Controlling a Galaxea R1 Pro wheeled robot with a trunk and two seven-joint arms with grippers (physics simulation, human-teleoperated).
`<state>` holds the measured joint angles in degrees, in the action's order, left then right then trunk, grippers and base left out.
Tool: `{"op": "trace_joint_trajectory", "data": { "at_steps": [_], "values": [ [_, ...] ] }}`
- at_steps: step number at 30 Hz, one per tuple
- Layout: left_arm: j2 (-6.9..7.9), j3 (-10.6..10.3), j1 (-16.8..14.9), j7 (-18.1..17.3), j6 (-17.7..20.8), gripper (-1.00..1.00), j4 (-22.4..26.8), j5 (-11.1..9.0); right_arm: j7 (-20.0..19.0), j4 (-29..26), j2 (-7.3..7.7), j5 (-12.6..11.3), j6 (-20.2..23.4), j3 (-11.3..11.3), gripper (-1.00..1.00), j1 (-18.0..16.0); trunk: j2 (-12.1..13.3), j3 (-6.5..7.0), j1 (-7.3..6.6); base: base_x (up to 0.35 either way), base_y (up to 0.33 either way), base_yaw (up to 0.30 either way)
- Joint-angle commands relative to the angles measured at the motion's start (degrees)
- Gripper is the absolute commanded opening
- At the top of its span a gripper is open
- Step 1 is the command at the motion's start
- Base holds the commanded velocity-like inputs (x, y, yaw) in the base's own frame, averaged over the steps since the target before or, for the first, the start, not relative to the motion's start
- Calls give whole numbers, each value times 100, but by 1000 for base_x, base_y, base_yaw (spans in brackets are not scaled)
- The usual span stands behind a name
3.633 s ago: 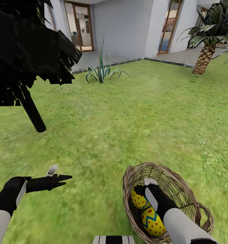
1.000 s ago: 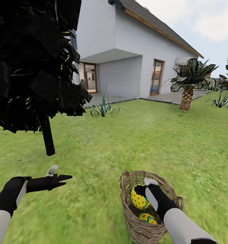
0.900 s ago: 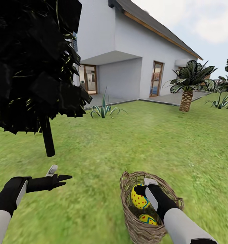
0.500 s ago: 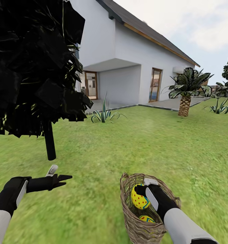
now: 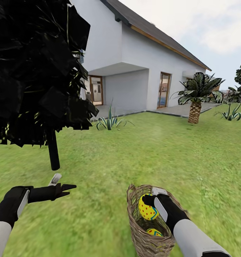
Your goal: Take the three Easter eggs out of the wicker basket on the lawn in the garden, then place them on the lawn next to a single tree (choose any tree) so that all three eggs are next to the same tree and none are left in the basket.
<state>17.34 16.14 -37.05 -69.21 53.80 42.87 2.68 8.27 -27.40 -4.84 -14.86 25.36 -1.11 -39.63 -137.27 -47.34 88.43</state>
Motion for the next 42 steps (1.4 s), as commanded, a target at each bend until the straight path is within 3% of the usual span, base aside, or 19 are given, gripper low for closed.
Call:
{"op": "trace_joint_trajectory", "data": {
  "at_steps": [1, 27, 33, 37, 42],
  "values": [
    [-2, 15, -4, -35, 52, 100, 2, 31, 43, -11, 0, -61, 22, -12, -100, -1, 39, 12, -24, -8, 0, 0],
    [-2, 12, -4, -31, 52, 100, 2, 31, 58, -112, -6, -61, 41, 10, -100, -18, 1081, 479, -595, -52, 0, 0],
    [-2, 12, -4, -40, 47, 100, 2, 29, 67, -1395, -15, -94, 840, 6, -100, -2, 1322, 586, -727, 0, 0, 0],
    [6, 18, -4, -45, 43, 100, 2, 29, 69, -1571, -17, -104, 1232, 43, -100, -9, 1483, 658, -814, 0, 0, 0],
    [7, 25, -4, -53, 43, 100, 2, 22, 35, -2346, -7, -210, 1655, 639, -100, -7, 1683, 748, -924, 0, 0, 0]
  ]
}}
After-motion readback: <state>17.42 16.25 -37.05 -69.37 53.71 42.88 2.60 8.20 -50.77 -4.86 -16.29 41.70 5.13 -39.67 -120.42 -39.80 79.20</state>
